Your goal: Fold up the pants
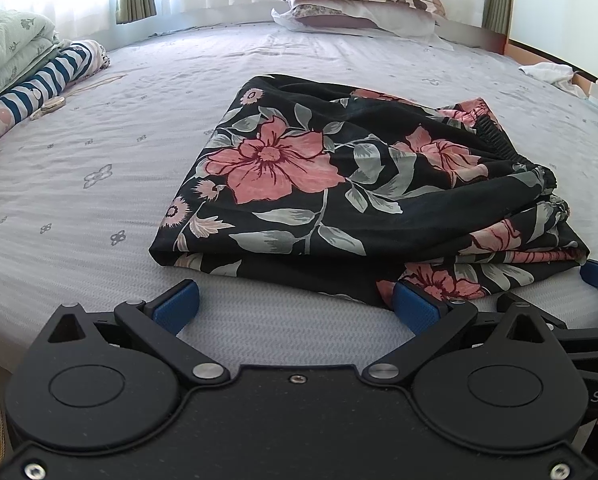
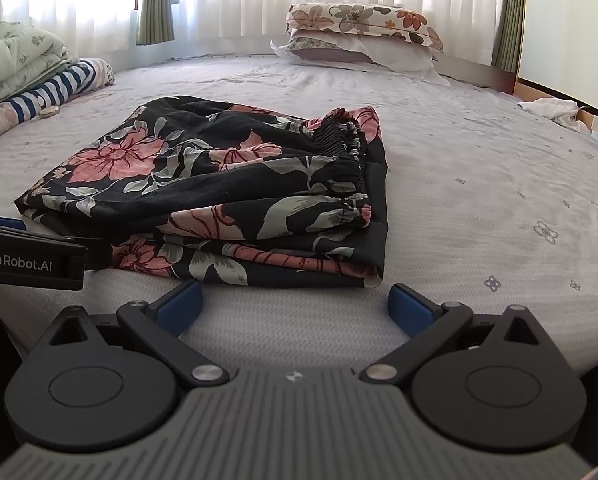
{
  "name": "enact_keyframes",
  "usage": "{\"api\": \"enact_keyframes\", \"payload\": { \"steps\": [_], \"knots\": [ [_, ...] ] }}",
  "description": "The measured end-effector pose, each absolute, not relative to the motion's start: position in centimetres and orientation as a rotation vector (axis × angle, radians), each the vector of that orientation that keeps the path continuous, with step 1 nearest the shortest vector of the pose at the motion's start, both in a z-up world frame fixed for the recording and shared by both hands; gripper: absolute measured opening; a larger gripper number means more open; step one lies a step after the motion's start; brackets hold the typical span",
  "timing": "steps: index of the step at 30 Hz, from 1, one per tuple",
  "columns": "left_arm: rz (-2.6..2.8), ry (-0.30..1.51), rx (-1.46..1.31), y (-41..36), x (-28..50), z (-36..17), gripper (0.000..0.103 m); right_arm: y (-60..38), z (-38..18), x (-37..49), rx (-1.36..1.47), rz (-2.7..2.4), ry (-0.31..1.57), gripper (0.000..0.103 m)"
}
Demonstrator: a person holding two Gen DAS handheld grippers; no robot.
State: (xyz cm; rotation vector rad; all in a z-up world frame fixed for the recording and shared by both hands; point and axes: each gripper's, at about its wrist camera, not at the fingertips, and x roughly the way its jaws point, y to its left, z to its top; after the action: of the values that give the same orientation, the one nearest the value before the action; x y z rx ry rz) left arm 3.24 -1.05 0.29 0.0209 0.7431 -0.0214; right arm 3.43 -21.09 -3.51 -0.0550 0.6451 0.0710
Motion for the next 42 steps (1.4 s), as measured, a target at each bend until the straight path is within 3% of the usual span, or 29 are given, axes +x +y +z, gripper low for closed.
{"api": "enact_keyframes", "payload": {
  "steps": [42],
  "knots": [
    [-0.015,0.747,0.013,-0.99,3.34,0.25,0.103,-21.05,-3.59,3.35,-0.056,0.071,0.642,0.103]
  ]
}}
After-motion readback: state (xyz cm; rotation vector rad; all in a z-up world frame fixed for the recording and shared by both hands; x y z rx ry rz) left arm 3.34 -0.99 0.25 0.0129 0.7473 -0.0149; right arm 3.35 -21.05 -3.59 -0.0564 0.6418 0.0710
